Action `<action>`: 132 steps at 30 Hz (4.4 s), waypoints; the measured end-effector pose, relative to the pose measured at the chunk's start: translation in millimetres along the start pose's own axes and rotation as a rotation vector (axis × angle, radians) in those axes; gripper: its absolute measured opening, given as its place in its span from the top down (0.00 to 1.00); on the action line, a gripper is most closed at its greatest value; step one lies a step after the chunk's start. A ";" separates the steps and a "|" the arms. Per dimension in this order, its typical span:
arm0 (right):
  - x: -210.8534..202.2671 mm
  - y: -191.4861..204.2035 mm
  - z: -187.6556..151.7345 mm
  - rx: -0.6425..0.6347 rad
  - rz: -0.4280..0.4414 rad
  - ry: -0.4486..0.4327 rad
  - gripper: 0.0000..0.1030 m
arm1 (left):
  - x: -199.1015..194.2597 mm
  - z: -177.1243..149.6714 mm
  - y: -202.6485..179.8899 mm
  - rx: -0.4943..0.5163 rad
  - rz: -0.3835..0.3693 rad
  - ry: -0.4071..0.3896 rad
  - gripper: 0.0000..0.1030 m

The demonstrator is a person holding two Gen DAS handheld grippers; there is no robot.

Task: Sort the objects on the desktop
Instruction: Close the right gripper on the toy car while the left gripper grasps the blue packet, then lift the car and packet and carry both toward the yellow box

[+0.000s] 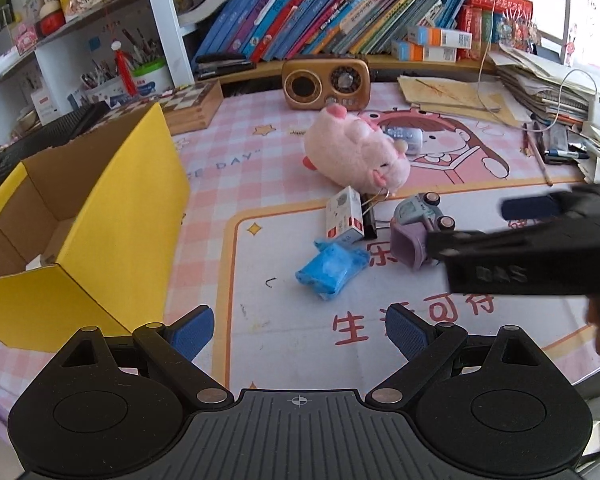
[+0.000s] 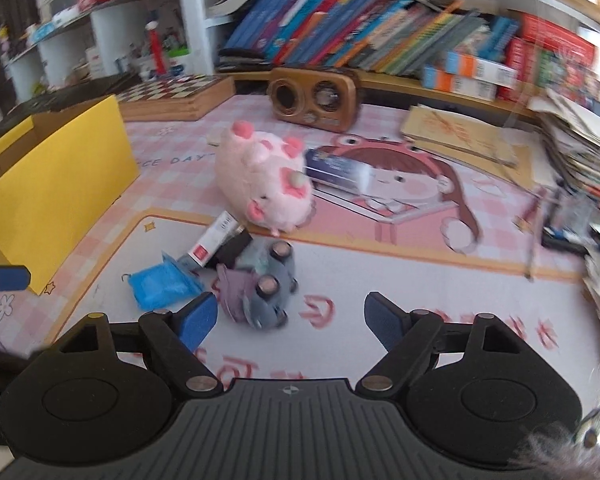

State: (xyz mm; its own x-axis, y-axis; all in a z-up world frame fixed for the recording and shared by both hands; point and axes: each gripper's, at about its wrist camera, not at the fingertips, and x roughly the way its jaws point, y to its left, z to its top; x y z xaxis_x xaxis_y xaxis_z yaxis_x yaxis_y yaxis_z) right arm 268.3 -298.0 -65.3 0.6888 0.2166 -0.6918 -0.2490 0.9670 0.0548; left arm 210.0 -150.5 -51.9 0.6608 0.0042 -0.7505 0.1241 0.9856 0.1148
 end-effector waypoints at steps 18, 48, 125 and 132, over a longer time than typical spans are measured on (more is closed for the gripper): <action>45.5 -7.8 16.8 -0.015 0.092 0.086 0.57 | 37.6 17.5 -7.3 0.018 -0.022 0.028 0.09; -7.7 -38.8 5.0 0.095 0.035 0.017 0.57 | 42.5 35.8 -1.5 -0.054 -0.153 -0.017 0.74; -141.8 223.9 -103.4 0.172 -0.053 -0.024 0.57 | -132.0 -138.7 172.2 -0.018 -0.306 -0.123 0.75; -143.1 248.0 -103.3 0.147 -0.038 -0.022 0.57 | -138.5 -150.2 193.9 -0.042 -0.295 -0.131 0.75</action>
State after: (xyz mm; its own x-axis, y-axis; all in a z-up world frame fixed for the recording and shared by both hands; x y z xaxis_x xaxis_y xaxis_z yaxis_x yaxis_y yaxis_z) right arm 37.6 -103.1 -27.1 0.7110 0.1807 -0.6795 -0.1210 0.9834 0.1349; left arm 31.4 65.4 -23.4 0.6910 -0.3021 -0.6566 0.2959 0.9471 -0.1243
